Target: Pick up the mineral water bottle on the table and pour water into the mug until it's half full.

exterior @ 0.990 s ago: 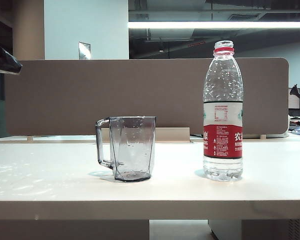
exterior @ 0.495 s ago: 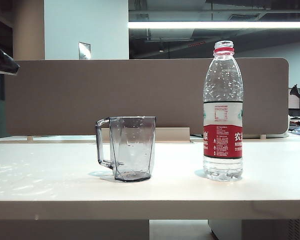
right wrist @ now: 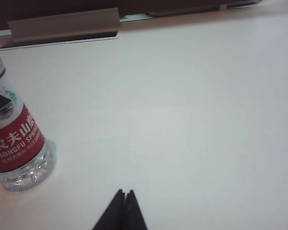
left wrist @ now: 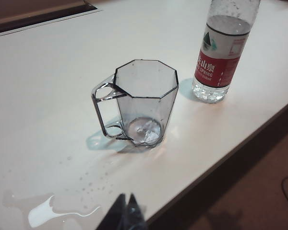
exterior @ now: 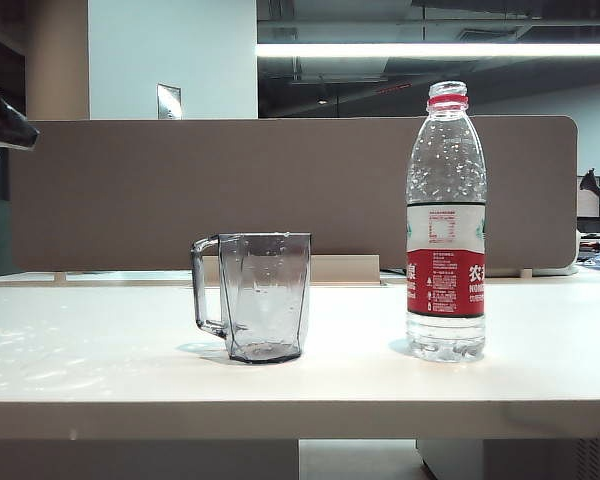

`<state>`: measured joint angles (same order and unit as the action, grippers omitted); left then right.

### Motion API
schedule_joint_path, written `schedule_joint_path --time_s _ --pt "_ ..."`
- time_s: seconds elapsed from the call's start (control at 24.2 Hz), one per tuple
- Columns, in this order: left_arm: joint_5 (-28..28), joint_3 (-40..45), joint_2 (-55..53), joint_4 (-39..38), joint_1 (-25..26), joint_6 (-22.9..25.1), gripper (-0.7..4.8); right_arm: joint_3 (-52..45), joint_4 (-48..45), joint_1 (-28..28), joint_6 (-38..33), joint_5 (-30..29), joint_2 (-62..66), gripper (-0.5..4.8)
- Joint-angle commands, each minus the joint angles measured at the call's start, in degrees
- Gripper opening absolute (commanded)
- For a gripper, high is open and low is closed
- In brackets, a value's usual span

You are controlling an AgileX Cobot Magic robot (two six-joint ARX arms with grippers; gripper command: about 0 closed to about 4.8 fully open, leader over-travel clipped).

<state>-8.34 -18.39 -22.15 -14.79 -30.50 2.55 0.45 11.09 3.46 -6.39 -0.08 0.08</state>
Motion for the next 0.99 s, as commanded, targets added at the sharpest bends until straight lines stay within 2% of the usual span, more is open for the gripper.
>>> schedule_joint_path --time_s 0.04,0.21,0.29,0.37,0.45,0.58,0.66,0.7,0.78,0.87,0.95,0.99 --pt "0.17 -0.17 0.04 0.7 0.0 -0.17 -0.01 -0.42 -0.63 0.07 0.0 0.11 -0.07 -0.01" --pt "0.17 -0.15 0.04 0.68 0.0 -0.17 -0.01 -0.42 -1.07 0.07 0.04 0.42 -0.07 -0.01" --pt "0.17 -0.17 0.07 0.68 0.0 -0.2 -0.01 -0.39 -1.79 -0.04 -0.87 3.1 0.0 0.0" --pt "0.17 -0.17 0.07 0.7 0.0 -0.17 -0.01 -0.39 -1.42 -0.02 -5.44 2.25 -0.04 0.0" --pt "0.17 -0.15 0.07 0.66 0.0 -0.17 -0.01 -0.39 -1.62 0.09 -6.25 -0.52 -0.04 0.0" --pt "0.39 -0.15 0.07 0.68 0.0 -0.17 -0.01 0.02 -7.08 0.09 -6.4 -1.09 -0.04 0.05" --pt "0.39 -0.15 0.09 0.63 0.0 -0.17 -0.01 1.77 -11.85 0.15 -7.21 -4.31 -0.04 0.35" --pt "0.39 -0.15 0.11 0.7 0.0 -0.17 -0.01 4.96 -16.52 0.15 -7.21 -5.44 -0.04 0.55" --pt "0.39 -0.15 0.11 0.68 0.0 -0.17 -0.01 11.8 -19.45 0.13 -7.06 -4.63 -0.04 0.54" --pt "0.39 -0.15 0.09 0.68 0.0 -0.17 -0.01 18.12 -19.41 0.11 -4.98 -3.48 0.15 0.54" --pt "0.39 -0.15 0.09 0.66 0.0 -0.17 -0.01 24.65 -18.93 0.09 1.53 -3.45 0.28 0.54" --pt "0.39 -0.15 0.09 0.68 0.0 -0.17 -0.01 31.54 -17.75 0.09 9.84 -3.37 1.38 0.54"
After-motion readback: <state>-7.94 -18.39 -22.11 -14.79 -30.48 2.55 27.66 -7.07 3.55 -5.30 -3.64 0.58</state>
